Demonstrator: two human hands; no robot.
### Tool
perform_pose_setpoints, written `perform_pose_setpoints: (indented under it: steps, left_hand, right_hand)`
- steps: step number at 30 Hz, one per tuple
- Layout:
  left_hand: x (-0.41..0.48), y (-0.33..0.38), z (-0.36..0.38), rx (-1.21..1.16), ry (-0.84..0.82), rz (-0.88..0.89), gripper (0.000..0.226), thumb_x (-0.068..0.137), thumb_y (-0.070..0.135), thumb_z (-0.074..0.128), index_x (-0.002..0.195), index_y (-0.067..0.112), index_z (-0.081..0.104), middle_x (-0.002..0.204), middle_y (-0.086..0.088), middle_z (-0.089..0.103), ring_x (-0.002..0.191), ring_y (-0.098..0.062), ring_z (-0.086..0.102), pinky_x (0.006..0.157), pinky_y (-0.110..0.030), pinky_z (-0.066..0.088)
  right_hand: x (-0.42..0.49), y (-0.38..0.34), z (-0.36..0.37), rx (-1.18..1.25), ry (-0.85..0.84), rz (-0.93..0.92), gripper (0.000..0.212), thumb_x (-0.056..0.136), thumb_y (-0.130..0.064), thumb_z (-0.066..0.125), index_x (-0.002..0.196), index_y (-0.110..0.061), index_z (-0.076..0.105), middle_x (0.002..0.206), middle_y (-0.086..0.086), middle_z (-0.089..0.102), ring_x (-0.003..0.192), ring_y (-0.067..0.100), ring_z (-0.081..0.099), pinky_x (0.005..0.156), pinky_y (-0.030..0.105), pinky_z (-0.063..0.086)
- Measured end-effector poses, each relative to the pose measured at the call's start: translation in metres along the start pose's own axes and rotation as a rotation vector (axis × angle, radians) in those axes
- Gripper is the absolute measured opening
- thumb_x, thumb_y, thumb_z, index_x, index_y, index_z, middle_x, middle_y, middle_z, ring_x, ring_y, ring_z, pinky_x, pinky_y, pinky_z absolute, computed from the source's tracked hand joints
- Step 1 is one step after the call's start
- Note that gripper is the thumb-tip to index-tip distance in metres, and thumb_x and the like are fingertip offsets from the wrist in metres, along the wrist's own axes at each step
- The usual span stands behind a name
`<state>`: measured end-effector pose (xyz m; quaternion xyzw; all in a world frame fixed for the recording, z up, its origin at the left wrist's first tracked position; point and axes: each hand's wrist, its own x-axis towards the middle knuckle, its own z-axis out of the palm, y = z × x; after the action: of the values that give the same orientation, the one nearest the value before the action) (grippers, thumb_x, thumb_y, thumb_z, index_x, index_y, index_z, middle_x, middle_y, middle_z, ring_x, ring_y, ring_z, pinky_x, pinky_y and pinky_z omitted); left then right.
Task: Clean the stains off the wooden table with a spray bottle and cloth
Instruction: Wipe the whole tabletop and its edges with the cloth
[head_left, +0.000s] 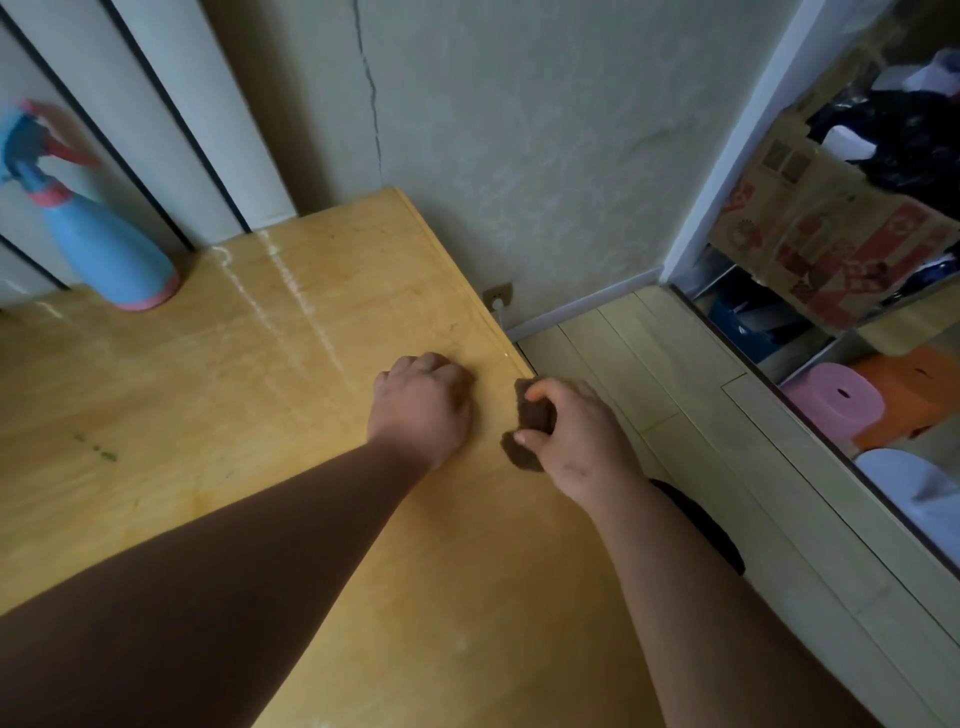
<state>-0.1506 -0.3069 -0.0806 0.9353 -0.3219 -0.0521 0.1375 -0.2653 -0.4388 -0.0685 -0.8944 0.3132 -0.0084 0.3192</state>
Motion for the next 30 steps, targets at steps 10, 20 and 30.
perform_pose_setpoints:
  steps: [10, 20, 30]
  left_hand:
    - [0.000, 0.001, -0.023, -0.818, 0.055, -0.188, 0.027, 0.095, 0.024, 0.056, 0.118, 0.018, 0.069, 0.118, -0.002, 0.066, 0.114, -0.019, 0.058, 0.104, -0.036, 0.044]
    - [-0.003, -0.055, -0.044, -0.264, -0.027, -0.312, 0.034, 0.096, 0.034, 0.057, 0.128, 0.025, 0.061, 0.124, -0.001, 0.060, 0.111, -0.022, 0.059, 0.094, -0.032, 0.049]
    - [-0.035, -0.104, -0.039, 0.039, -0.098, -0.308, 0.048, 0.098, 0.051, 0.042, 0.144, 0.039, 0.043, 0.157, 0.007, 0.033, 0.146, -0.019, 0.023, 0.117, -0.040, 0.021]
  right_hand:
    - [0.037, -0.050, 0.018, 1.050, 0.065, 0.236, 0.018, 0.089, -0.001, 0.063, 0.096, -0.018, 0.066, 0.106, 0.007, 0.070, 0.090, 0.018, 0.068, 0.067, 0.025, 0.057]
    - [0.036, -0.066, 0.038, 0.200, 0.162, 0.013, 0.023, 0.091, -0.024, 0.056, 0.112, -0.027, 0.066, 0.116, -0.002, 0.061, 0.106, 0.021, 0.058, 0.080, 0.028, 0.045]
    - [0.042, -0.107, 0.089, -0.173, -0.194, -0.404, 0.041, 0.096, -0.013, 0.055, 0.137, -0.014, 0.053, 0.146, 0.000, 0.047, 0.136, 0.017, 0.037, 0.114, 0.025, 0.025]
